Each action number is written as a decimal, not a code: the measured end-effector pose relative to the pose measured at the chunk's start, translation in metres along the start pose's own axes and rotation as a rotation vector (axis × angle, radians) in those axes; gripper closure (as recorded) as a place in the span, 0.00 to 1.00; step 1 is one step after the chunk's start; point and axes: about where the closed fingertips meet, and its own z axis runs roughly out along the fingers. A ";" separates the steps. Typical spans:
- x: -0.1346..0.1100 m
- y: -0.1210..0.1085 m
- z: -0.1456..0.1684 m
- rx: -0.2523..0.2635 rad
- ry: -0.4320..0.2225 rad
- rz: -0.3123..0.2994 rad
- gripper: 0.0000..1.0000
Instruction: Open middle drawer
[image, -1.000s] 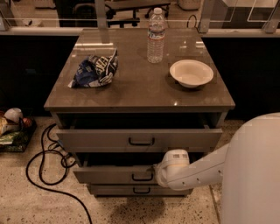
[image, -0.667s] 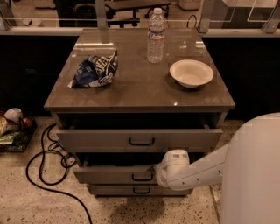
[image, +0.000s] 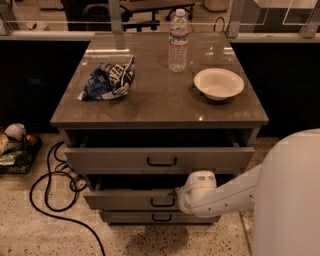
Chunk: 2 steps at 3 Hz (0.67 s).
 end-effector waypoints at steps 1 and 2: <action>0.000 0.000 0.000 0.000 0.000 0.000 0.35; 0.000 0.000 0.000 0.000 0.000 0.000 0.12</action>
Offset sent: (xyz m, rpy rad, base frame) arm 0.0000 0.0000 0.0000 0.0000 0.0000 0.0000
